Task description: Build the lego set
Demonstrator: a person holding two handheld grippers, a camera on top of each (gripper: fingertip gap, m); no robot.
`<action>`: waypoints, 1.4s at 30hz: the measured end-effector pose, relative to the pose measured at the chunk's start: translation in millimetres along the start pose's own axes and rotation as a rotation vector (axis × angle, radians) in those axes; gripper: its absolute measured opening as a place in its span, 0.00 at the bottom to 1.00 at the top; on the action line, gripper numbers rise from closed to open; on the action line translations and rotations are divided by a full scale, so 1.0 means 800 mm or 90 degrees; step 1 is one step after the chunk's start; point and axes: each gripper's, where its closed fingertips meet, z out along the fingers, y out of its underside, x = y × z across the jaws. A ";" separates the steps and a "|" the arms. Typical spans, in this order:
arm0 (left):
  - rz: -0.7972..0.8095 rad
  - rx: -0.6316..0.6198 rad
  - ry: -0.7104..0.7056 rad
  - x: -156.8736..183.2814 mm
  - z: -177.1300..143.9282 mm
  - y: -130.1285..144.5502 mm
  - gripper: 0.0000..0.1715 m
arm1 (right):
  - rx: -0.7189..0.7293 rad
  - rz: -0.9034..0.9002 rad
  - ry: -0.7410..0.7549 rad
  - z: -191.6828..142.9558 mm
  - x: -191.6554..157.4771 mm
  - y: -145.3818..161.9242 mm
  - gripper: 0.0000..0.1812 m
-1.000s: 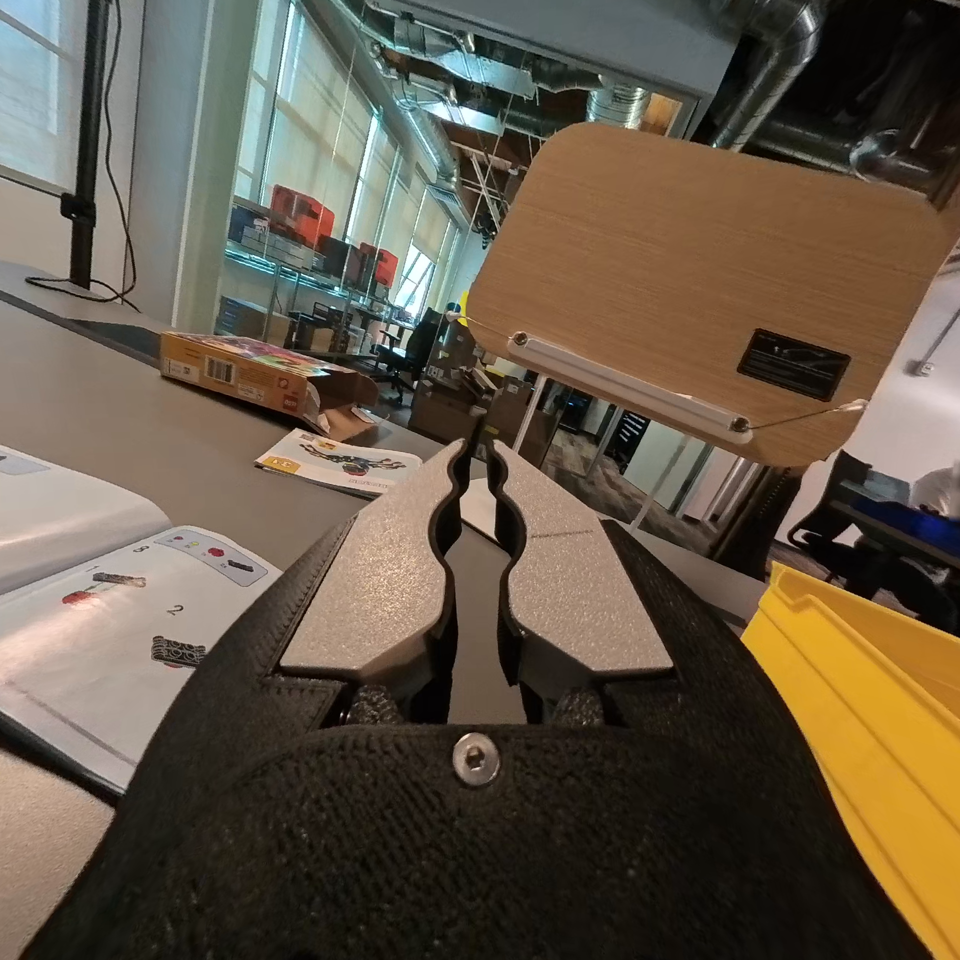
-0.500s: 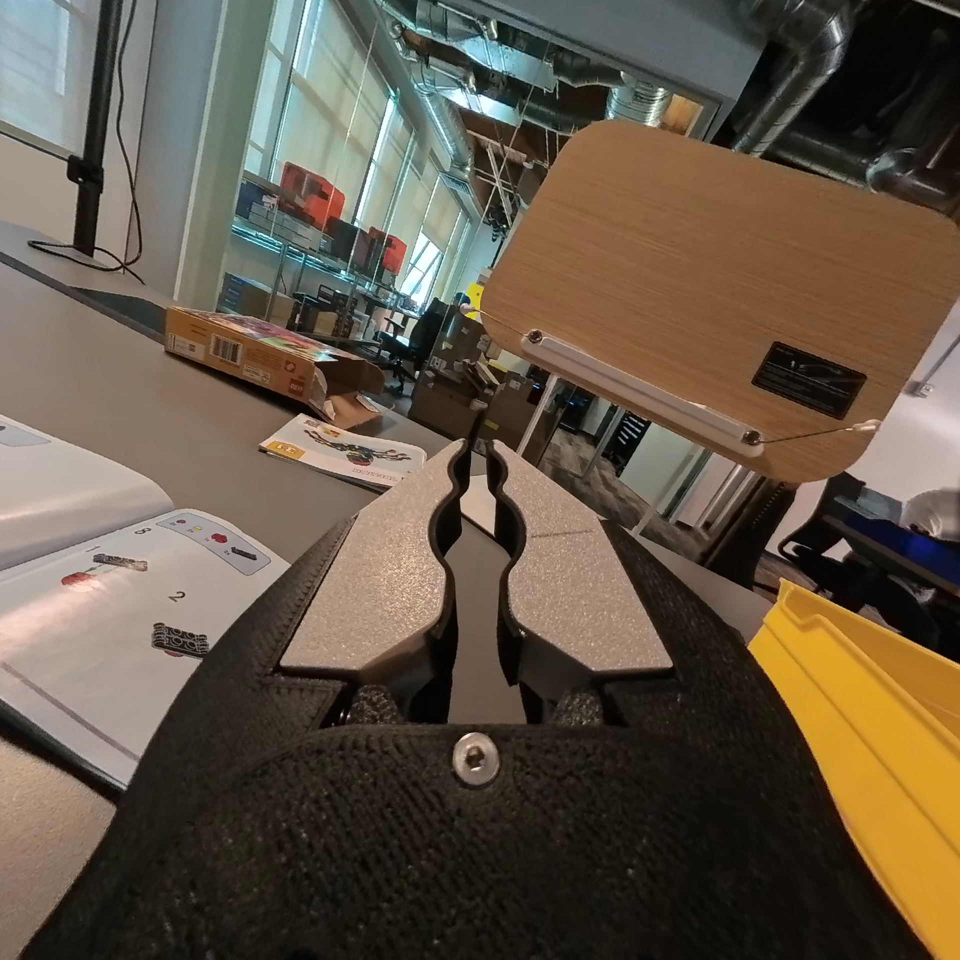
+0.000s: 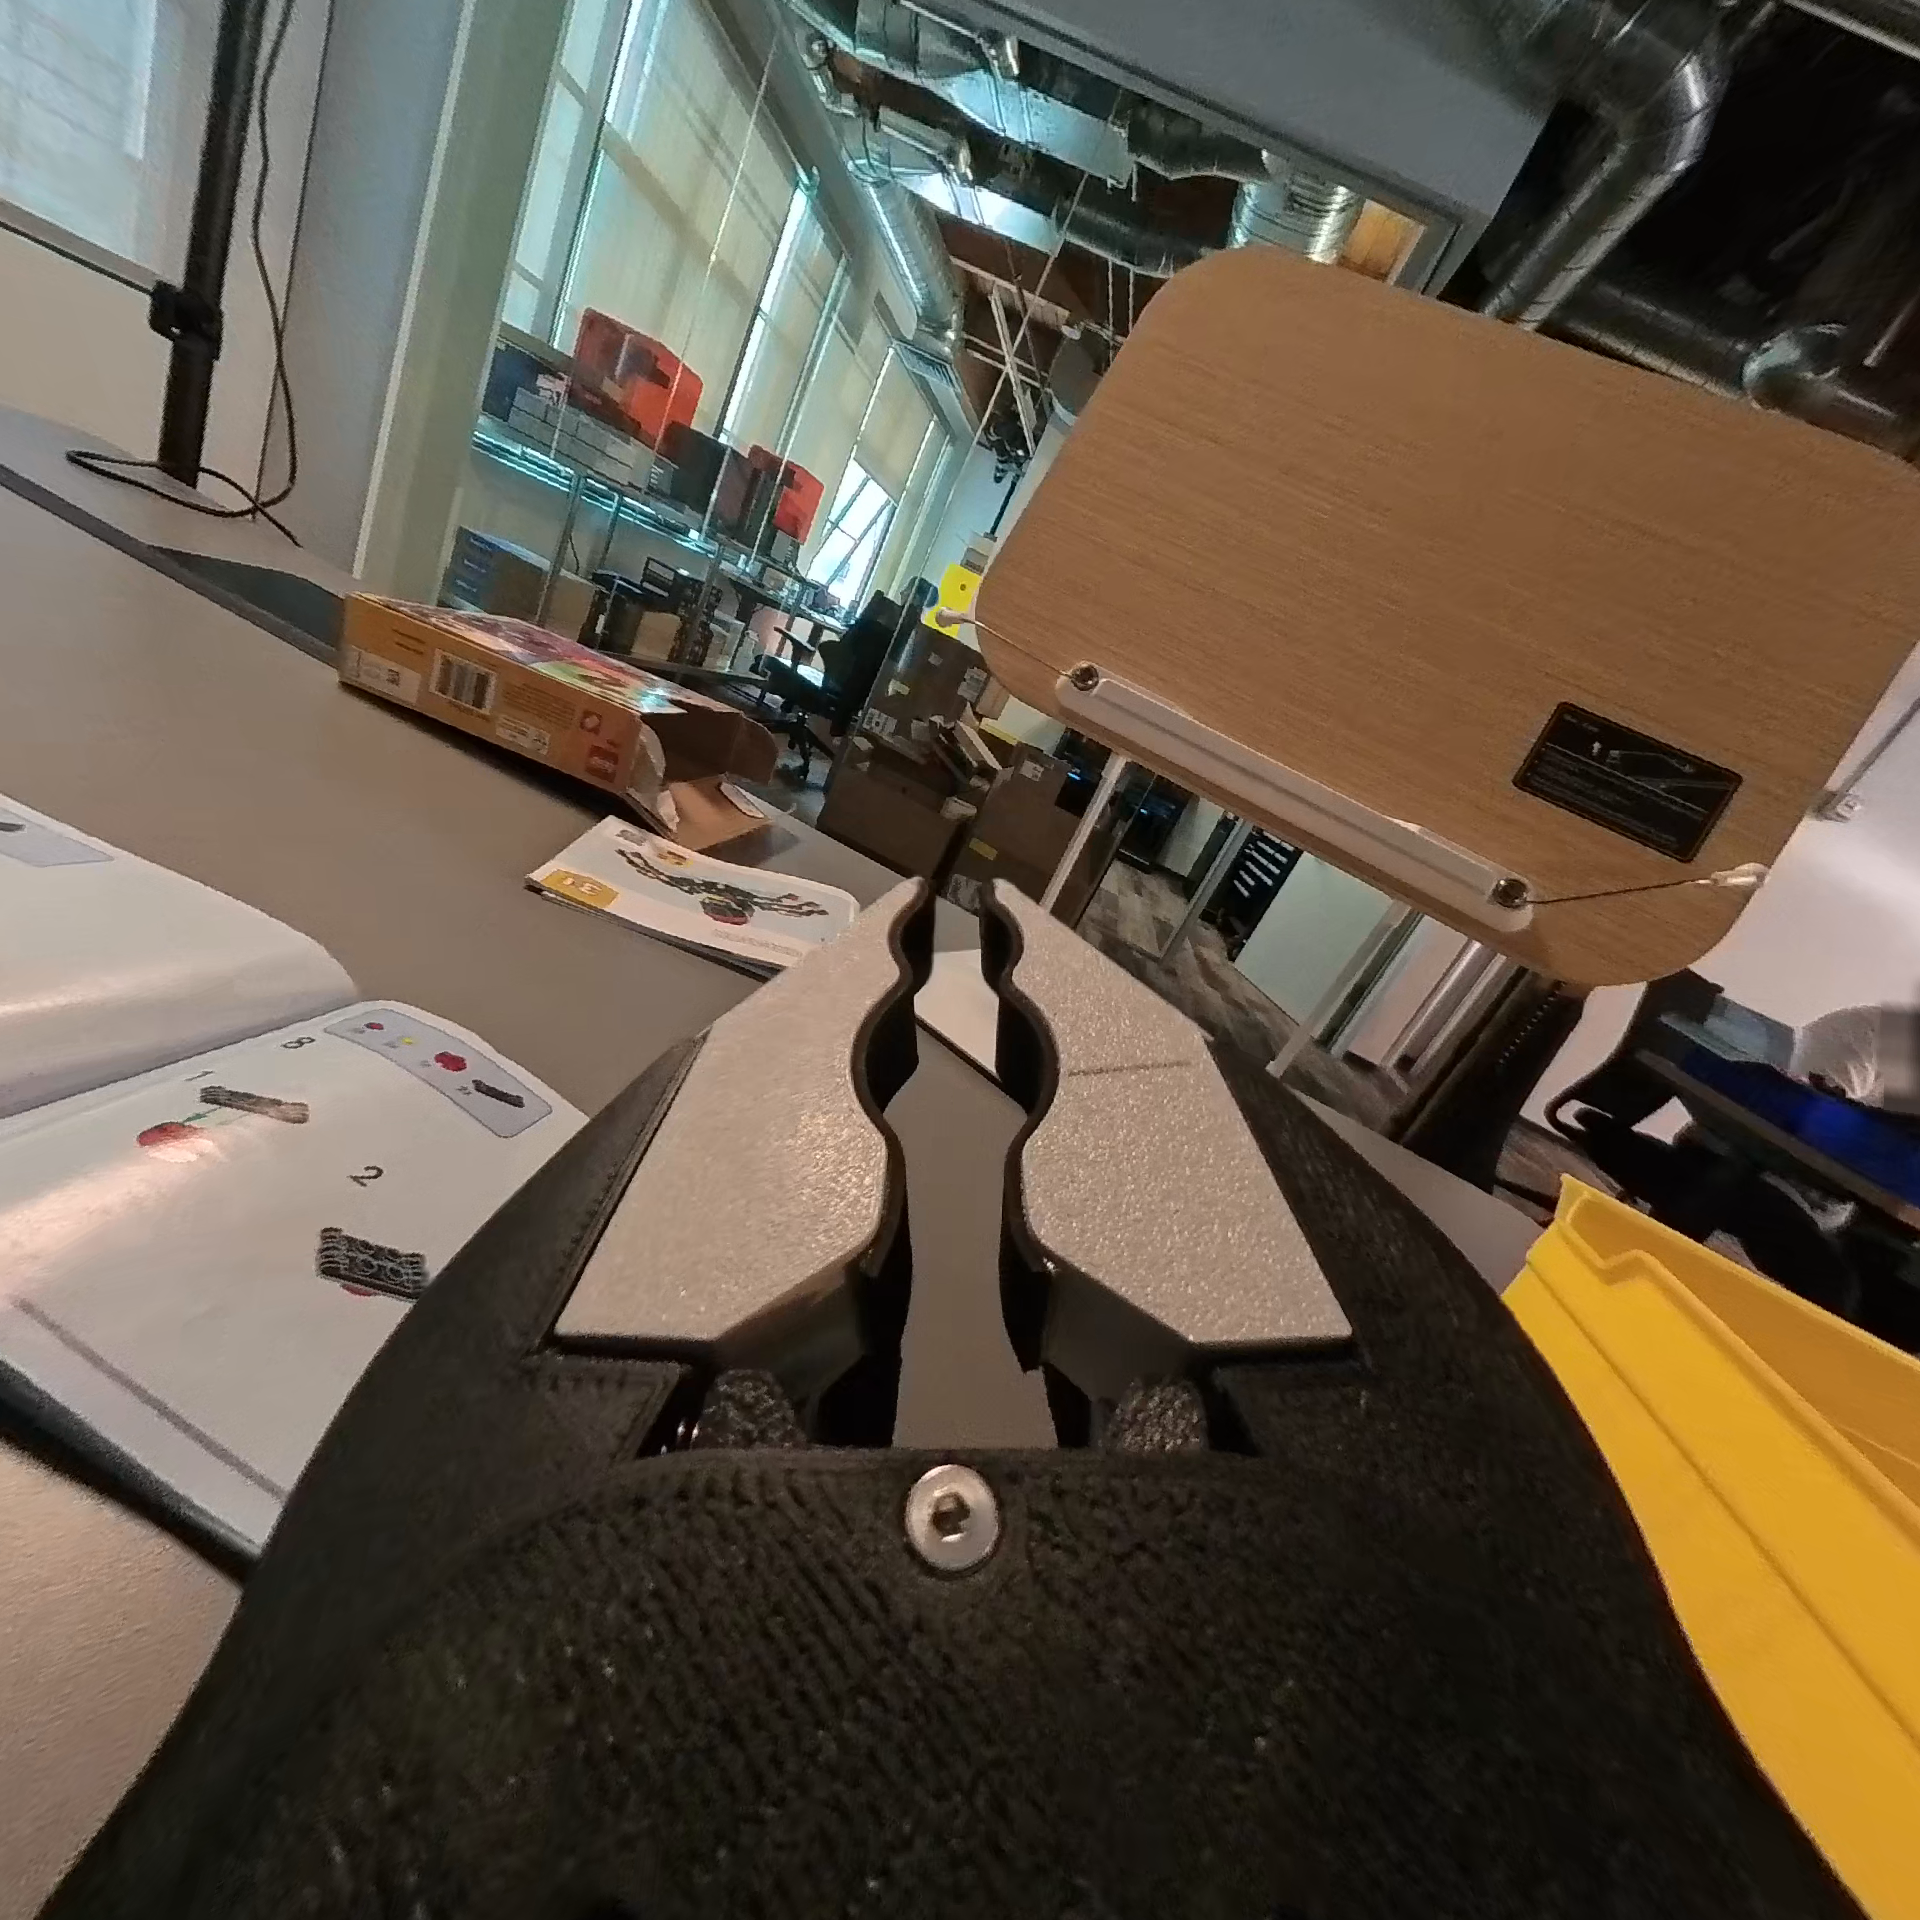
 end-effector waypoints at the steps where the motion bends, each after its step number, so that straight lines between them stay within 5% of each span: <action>1: 0.005 -0.013 -0.005 0.000 0.002 0.003 0.37 | 0.004 -0.003 -0.004 -0.001 -0.002 -0.002 0.04; 10: -0.042 -0.060 -0.014 -0.013 0.006 0.018 0.24 | -0.024 -0.079 -0.009 -0.084 -0.020 -0.033 0.09; 15: -0.052 -0.063 -0.024 -0.020 0.001 0.023 0.20 | -0.236 0.092 -0.094 -0.168 -0.068 -0.017 0.16; 20: -0.037 -0.062 -0.005 -0.014 0.001 0.023 0.10 | -0.439 0.204 -0.194 -0.234 -0.137 0.007 0.10; 25: -0.035 -0.063 0.010 -0.012 0.001 0.023 0.09 | -0.483 0.275 -0.261 -0.240 -0.176 -0.001 0.11; 42: -0.040 -0.064 0.025 -0.011 0.000 0.024 0.09 | -0.528 0.275 -0.242 -0.218 -0.173 0.025 0.16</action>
